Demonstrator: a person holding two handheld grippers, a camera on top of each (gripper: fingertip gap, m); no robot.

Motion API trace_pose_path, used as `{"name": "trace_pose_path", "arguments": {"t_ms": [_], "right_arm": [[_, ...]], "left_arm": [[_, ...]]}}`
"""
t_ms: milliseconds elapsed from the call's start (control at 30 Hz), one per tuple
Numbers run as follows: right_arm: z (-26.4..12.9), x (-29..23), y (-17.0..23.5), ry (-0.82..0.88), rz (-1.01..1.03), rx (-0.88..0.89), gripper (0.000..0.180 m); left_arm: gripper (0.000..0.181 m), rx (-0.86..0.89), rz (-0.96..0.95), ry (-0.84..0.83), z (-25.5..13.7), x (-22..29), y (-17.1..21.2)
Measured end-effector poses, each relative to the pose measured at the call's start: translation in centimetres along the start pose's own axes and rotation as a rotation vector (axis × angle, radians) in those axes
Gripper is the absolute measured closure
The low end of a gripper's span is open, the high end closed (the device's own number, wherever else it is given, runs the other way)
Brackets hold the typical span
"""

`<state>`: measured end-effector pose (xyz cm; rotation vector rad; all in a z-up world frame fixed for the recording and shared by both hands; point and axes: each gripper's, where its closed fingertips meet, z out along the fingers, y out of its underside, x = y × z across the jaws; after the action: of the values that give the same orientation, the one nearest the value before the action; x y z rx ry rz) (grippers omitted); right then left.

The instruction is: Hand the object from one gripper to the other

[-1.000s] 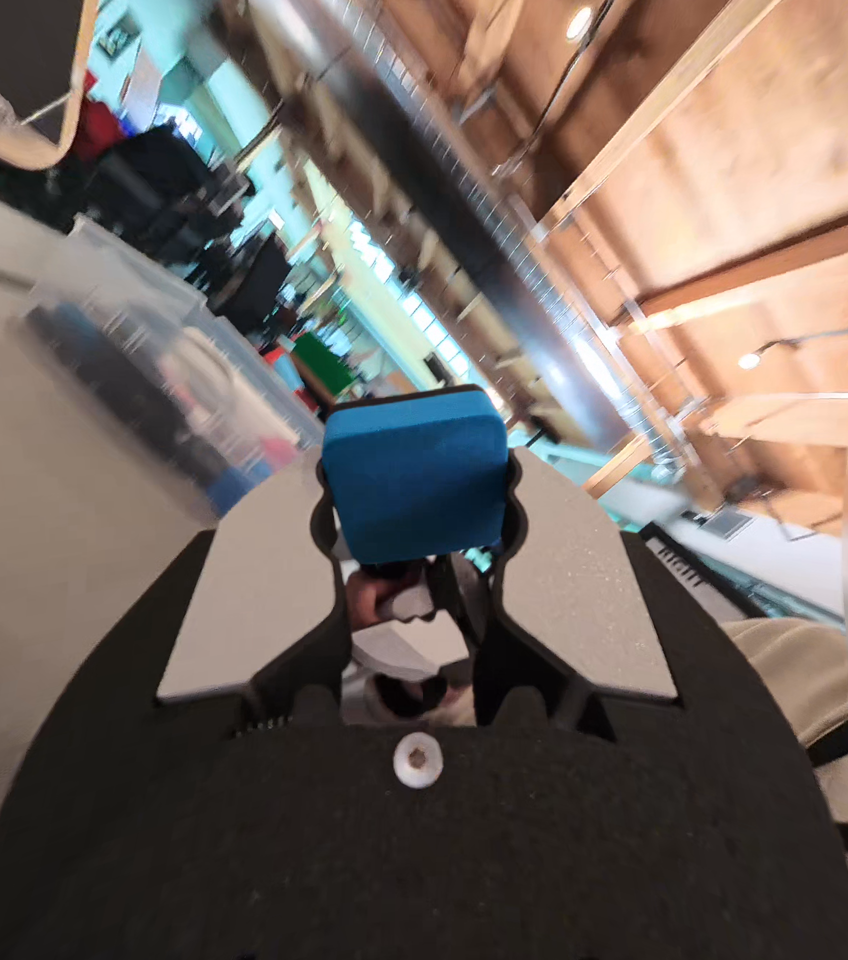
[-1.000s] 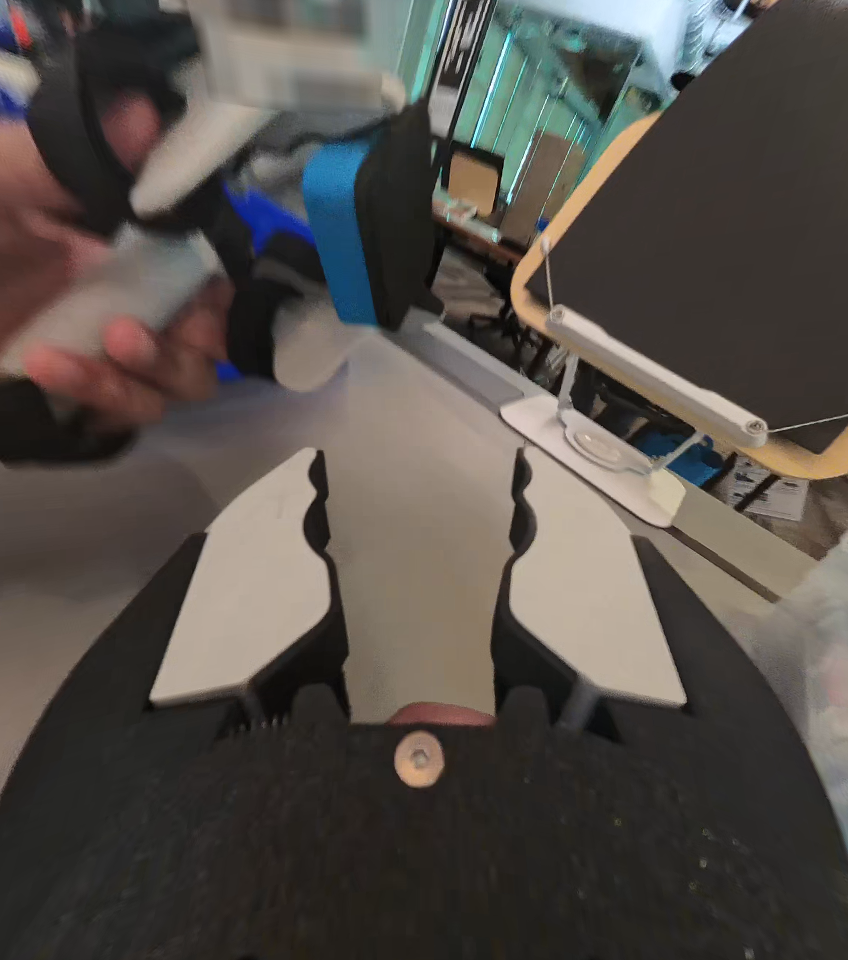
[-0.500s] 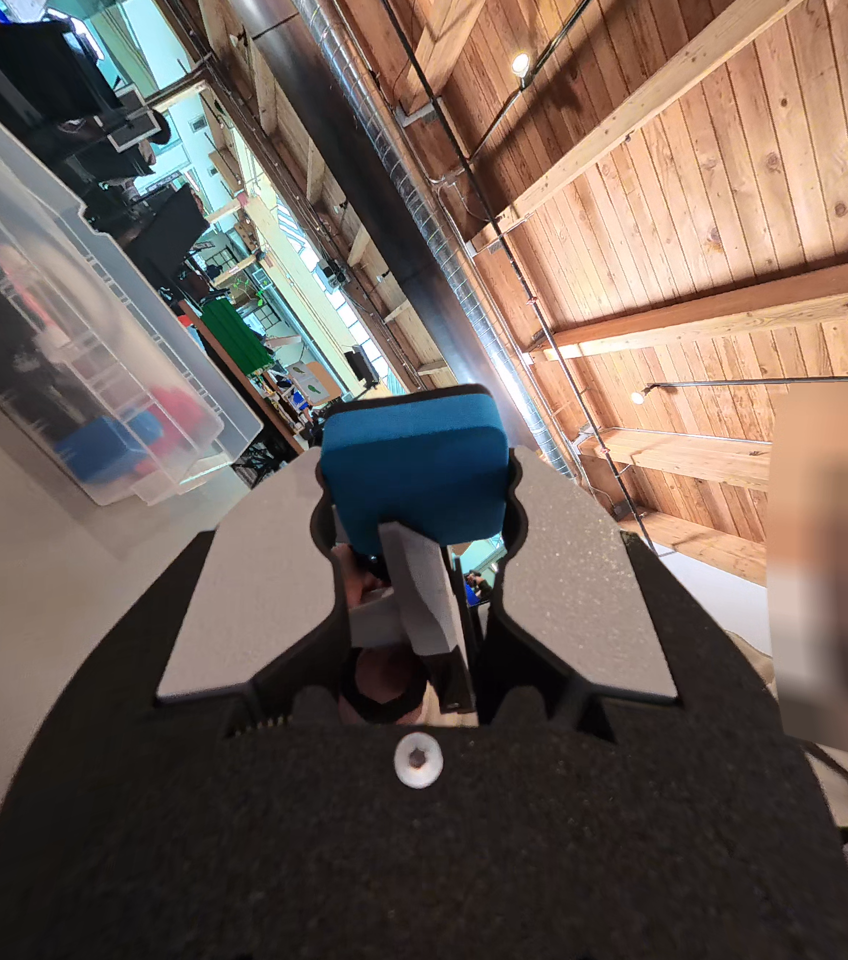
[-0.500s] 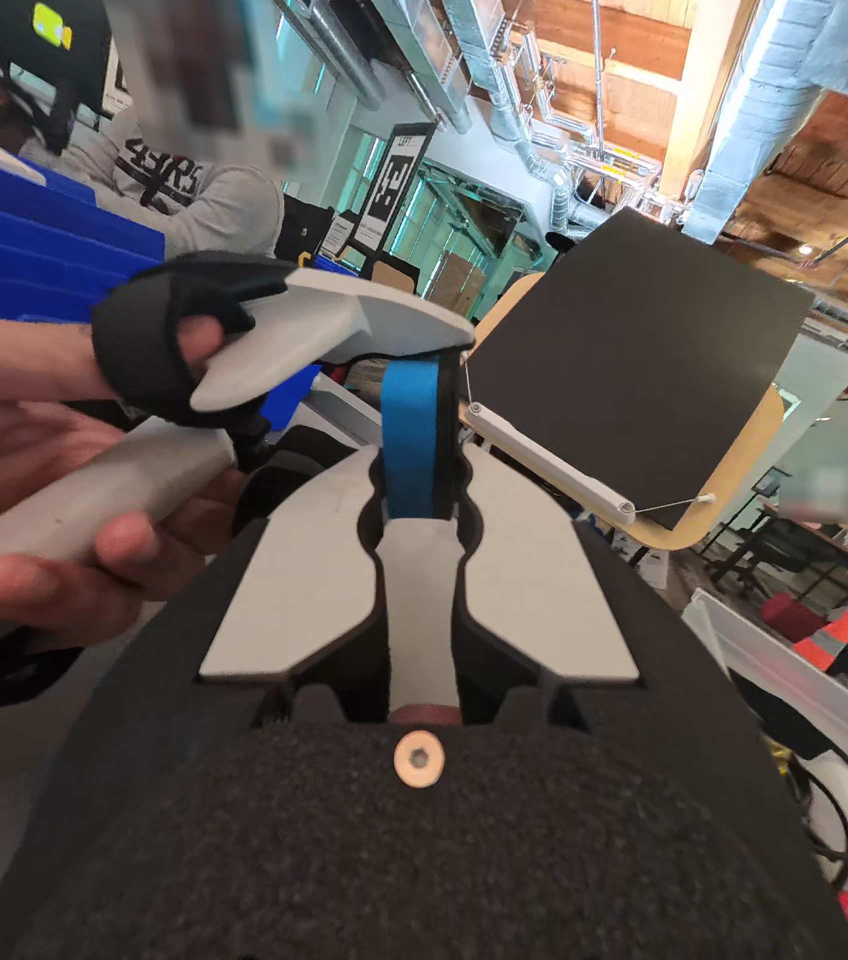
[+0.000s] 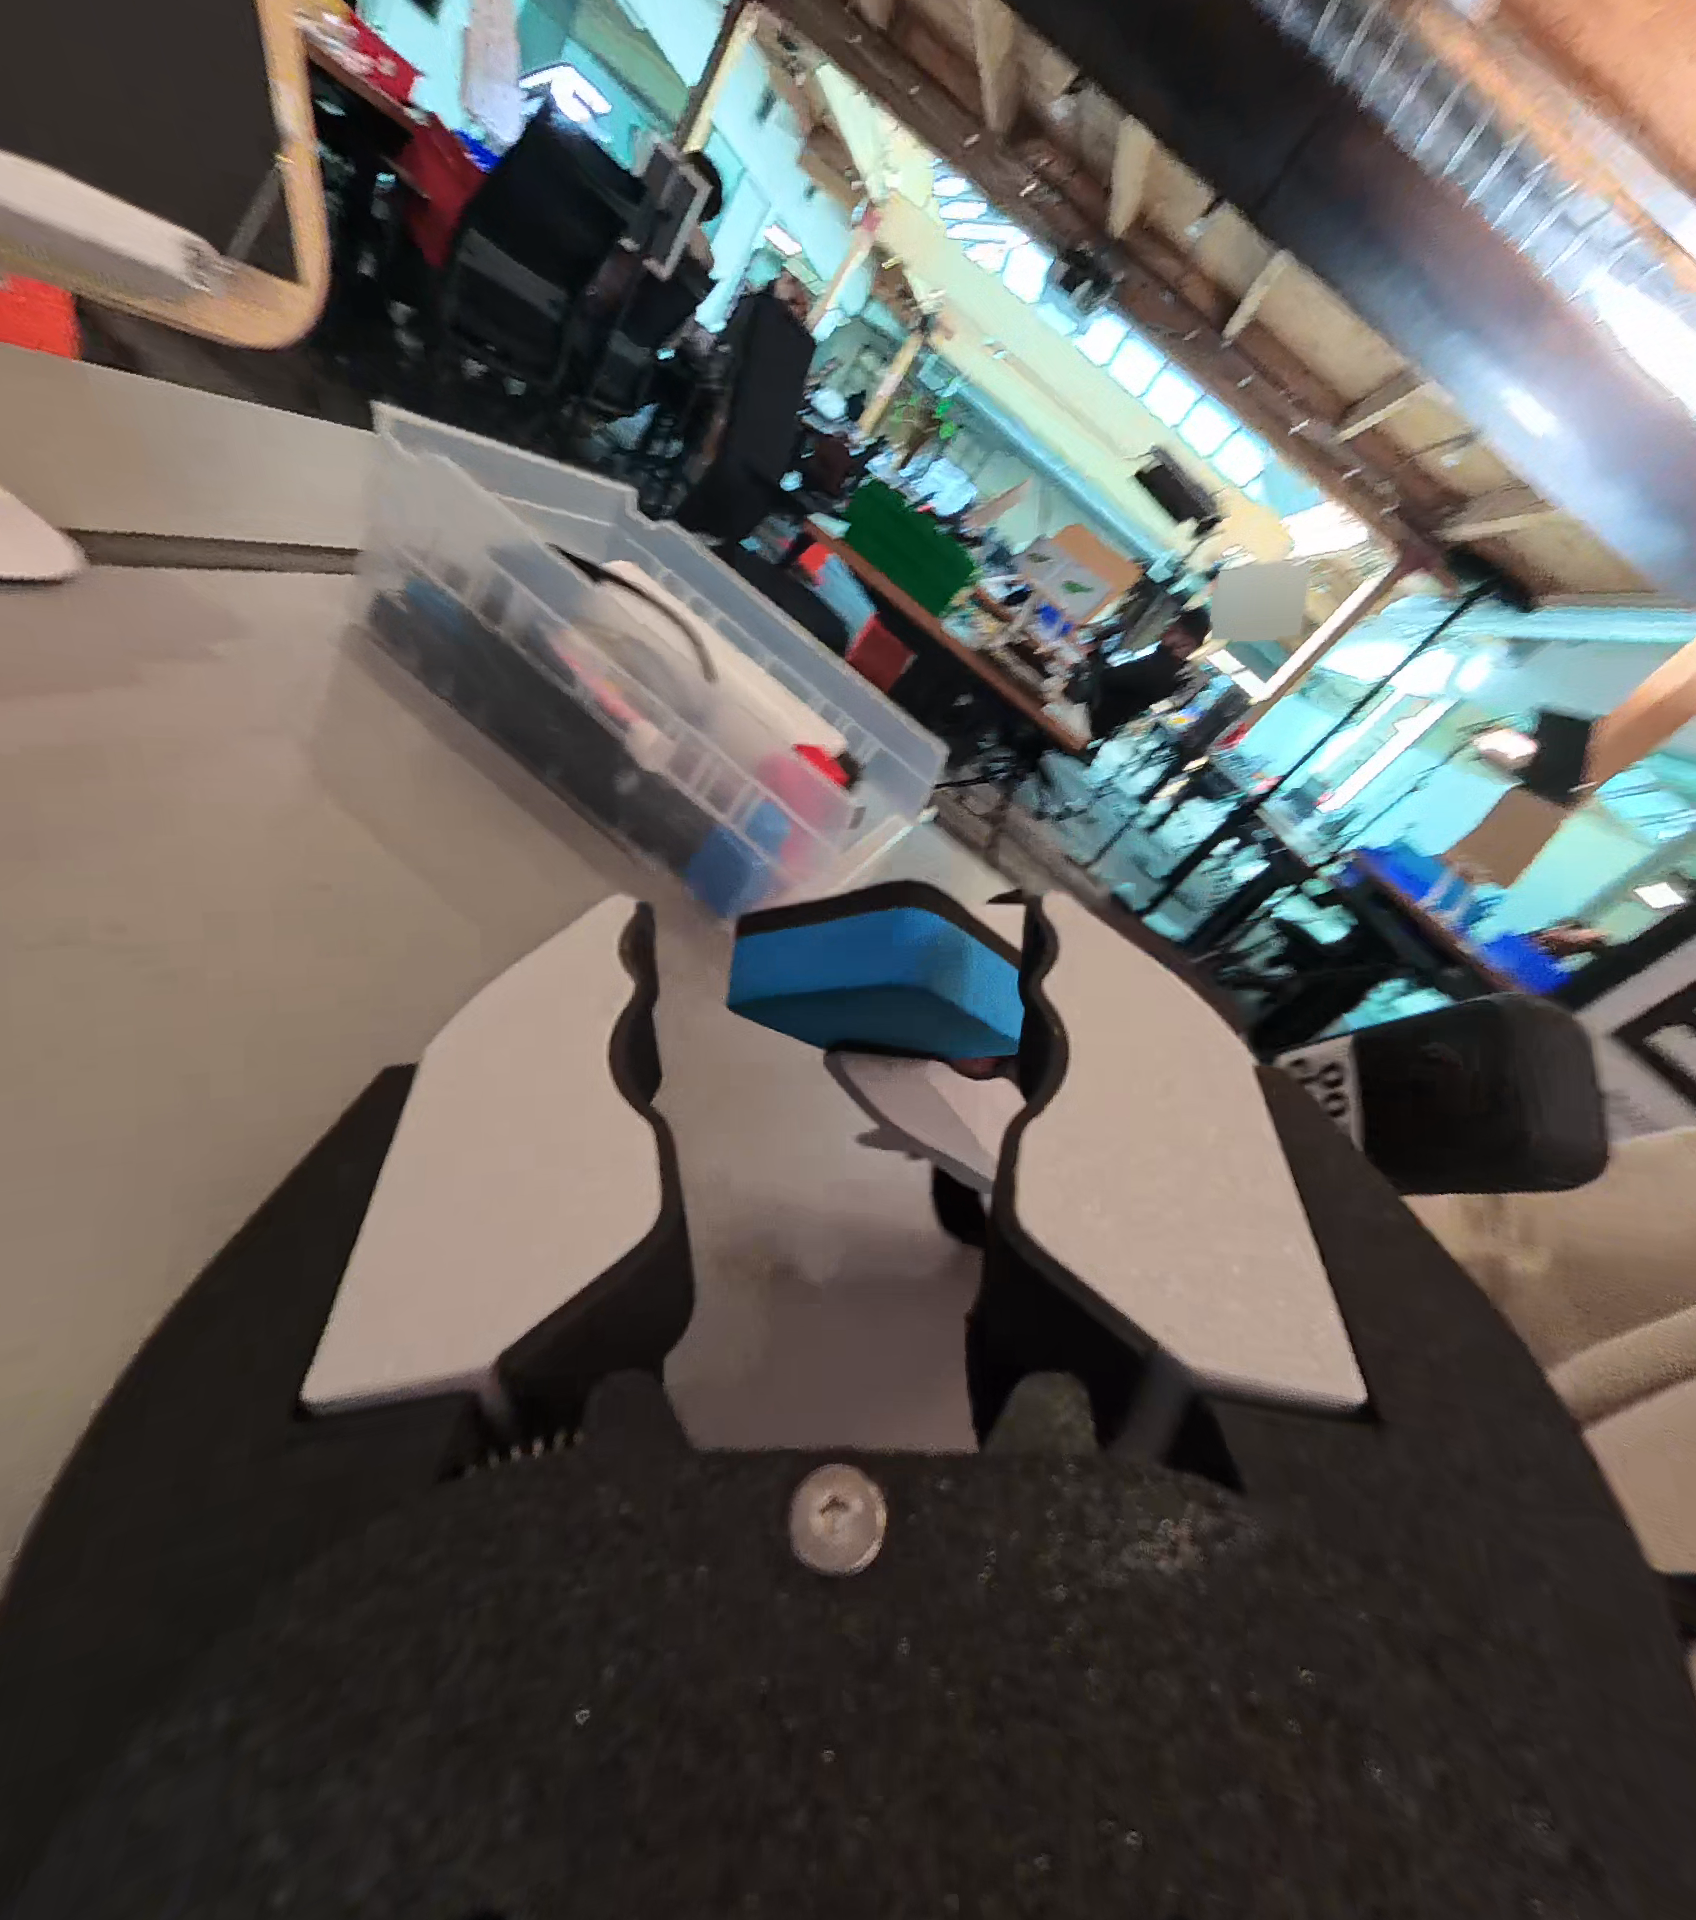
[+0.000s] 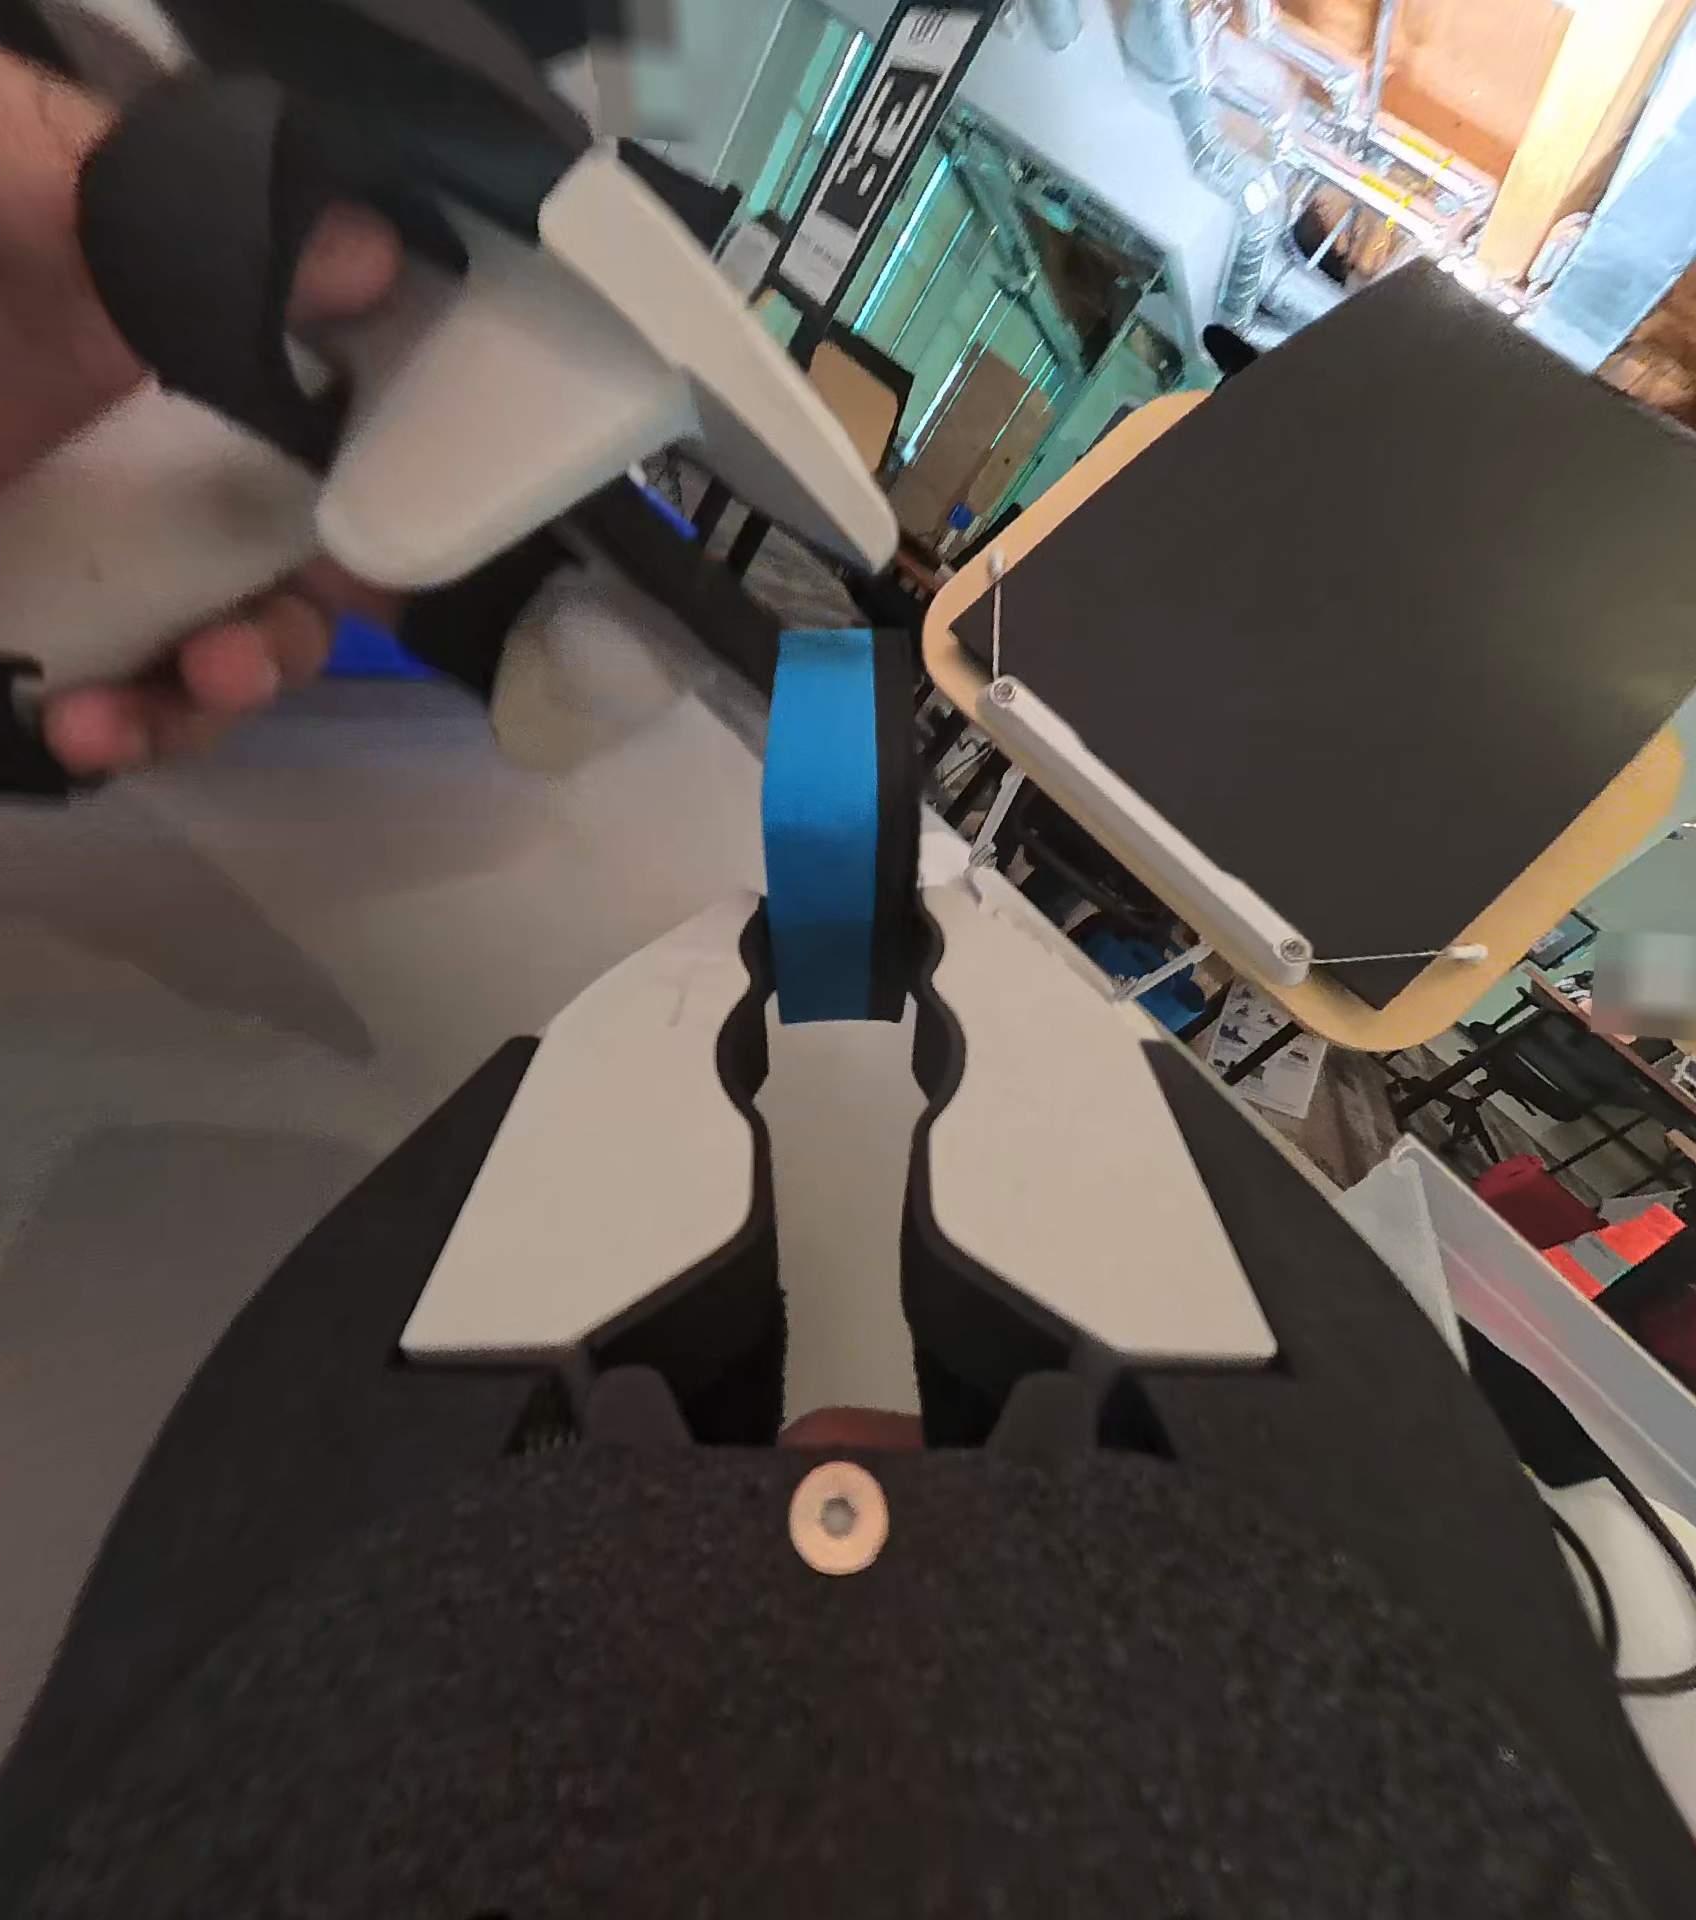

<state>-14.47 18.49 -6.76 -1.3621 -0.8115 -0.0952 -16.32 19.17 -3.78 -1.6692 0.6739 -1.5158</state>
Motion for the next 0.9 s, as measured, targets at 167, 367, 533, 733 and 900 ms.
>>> {"name": "trace_pose_path", "arguments": {"t_ms": [167,367,533,733,900], "right_arm": [[0.6,-1.9,4.6,-0.205,-0.119,-0.241,0.156],[-0.2,-2.5,5.5,-0.328,-0.258,-0.293,0.156],[-0.8,-3.4,4.1,-0.373,-0.287,-0.183,0.157],[-0.6,-3.8,2.6,-0.319,-0.304,-0.098,0.155],[-0.8,-3.5,2.3,-0.345,-0.178,-0.072,0.129]], "left_arm": [[0.11,-0.271,0.211,-0.159,-0.3,-1.9,2.8],[0.094,-0.508,0.299,-0.148,1.0,-1.5,7.4],[0.099,-0.519,0.225,-0.082,1.6,-0.9,8.5],[0.114,-0.516,0.166,-0.069,1.1,-1.0,8.1],[0.114,-0.405,0.076,0.014,0.4,-0.4,6.0]]}}
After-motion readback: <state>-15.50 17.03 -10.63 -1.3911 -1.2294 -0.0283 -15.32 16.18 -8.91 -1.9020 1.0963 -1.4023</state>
